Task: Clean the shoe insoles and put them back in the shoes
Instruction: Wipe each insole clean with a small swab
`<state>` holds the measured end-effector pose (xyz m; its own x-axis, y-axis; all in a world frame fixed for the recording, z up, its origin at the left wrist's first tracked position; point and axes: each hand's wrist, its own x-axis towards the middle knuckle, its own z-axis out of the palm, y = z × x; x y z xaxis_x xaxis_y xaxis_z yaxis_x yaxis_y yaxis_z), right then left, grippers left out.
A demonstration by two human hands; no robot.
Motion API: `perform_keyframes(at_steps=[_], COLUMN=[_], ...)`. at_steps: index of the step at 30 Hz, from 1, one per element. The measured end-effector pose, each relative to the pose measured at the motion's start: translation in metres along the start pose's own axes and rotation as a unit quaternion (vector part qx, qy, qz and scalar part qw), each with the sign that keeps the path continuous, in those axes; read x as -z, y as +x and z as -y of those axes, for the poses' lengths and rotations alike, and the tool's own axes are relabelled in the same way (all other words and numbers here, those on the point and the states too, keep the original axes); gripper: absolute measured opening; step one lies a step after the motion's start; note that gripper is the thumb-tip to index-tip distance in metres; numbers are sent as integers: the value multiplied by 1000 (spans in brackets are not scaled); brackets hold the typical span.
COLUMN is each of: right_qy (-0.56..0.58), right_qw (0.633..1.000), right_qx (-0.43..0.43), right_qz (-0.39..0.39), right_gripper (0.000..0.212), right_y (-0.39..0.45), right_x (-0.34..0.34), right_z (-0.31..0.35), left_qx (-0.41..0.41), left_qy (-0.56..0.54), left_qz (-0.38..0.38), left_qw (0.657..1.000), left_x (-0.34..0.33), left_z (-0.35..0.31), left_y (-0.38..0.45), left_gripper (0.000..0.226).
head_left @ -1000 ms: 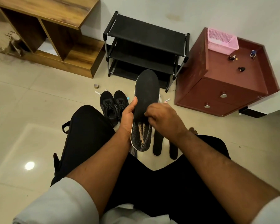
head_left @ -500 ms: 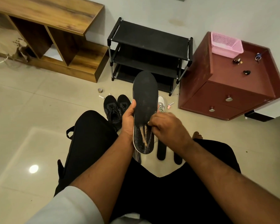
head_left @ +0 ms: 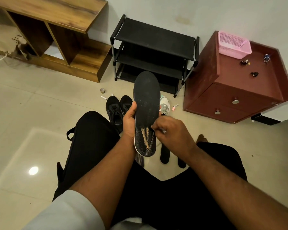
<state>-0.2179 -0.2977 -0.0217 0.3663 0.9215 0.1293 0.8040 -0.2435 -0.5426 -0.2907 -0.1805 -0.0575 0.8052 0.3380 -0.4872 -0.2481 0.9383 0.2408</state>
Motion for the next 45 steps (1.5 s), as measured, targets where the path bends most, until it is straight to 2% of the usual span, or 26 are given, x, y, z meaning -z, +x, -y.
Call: perform_keyframes(at_steps=[6,11,17,19,28,37,45], right_qy=[-10,-38,-21,-16,-53,-37,-64], right_qw=[999,998,1000,1000,996,999,997], right_qx=[-19,-19,-20,-25,-39,-11,-12], right_qz=[-27,-44,-3,-2,-56,-15,-50], right_gripper=[8,8,10,10,11,8,10], right_y=[20,32,-5,-9,38,-4,38], right_x=[14,19,-6,-6,12,-6,12], right_z=[-8,-7,9,8,1,16,3], left_qx=[-32,-22,3,13,41,60,27], left_qy=[45,57,4,2,32,6,23], left_qz=[-15,-11,-21,-17,11,14,23], left_qw=[998,998,1000,1000,999,998,999], left_x=[-3,-5,-4,-5,-5,-2,2], left_z=[3,2,1,2,8,5,11], left_y=[3,0,-1,0,-4,1,0], left_gripper=[55,45,60,72,56,84,61])
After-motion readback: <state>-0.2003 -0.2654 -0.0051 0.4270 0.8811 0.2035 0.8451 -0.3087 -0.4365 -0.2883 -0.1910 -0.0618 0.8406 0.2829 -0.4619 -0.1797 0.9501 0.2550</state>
